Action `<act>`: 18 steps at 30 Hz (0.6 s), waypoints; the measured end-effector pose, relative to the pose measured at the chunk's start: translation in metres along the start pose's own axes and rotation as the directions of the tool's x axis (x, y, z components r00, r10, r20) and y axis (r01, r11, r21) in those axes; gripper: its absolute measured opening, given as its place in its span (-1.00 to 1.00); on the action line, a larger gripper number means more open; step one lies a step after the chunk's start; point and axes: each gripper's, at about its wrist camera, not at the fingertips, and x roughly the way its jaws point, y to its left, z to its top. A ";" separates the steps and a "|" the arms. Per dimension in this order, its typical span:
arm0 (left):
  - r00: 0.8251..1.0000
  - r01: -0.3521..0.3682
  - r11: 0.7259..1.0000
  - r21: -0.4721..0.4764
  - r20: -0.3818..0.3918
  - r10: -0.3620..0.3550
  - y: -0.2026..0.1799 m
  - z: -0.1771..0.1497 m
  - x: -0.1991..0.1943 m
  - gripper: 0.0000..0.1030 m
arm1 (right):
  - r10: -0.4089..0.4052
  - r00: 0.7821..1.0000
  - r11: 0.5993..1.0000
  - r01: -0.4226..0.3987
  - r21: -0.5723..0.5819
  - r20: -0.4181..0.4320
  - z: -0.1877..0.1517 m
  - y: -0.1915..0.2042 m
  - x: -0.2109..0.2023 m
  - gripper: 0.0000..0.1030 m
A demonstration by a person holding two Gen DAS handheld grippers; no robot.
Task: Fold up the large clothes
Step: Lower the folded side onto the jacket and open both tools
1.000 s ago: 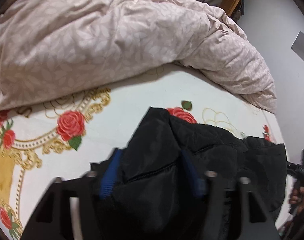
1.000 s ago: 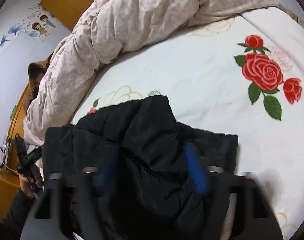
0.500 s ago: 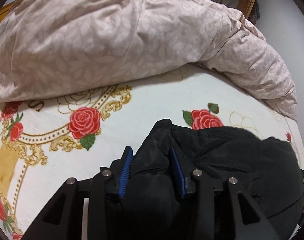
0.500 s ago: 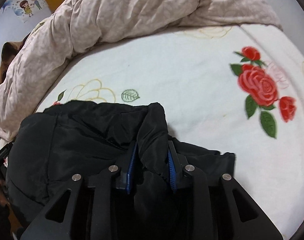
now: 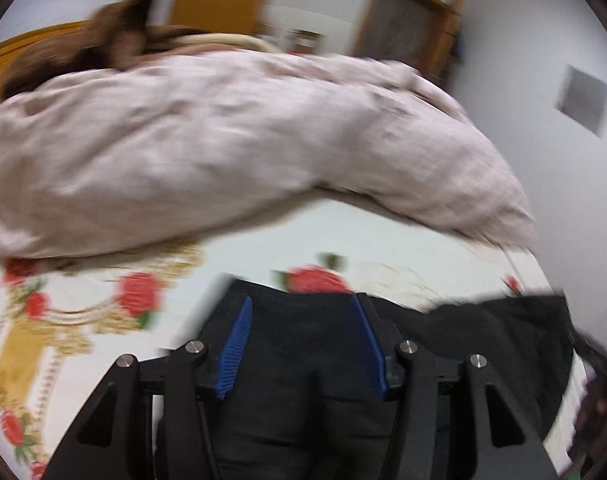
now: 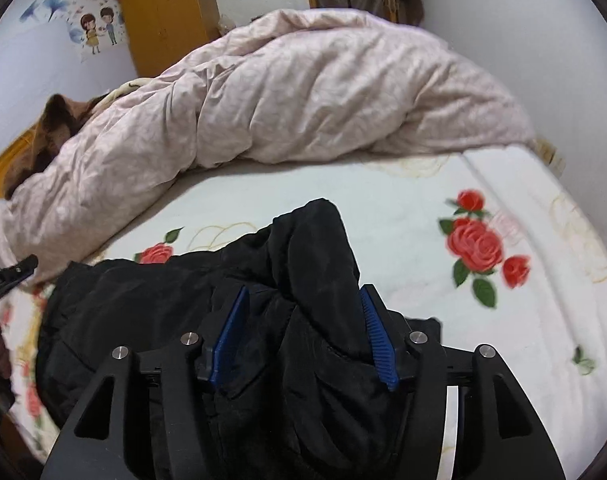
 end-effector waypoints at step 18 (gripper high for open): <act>0.992 0.004 0.993 0.115 -0.126 0.011 -0.053 -0.048 0.098 0.06 | 0.045 0.993 0.998 -0.049 -0.032 -0.108 -0.049 0.009 0.076 0.13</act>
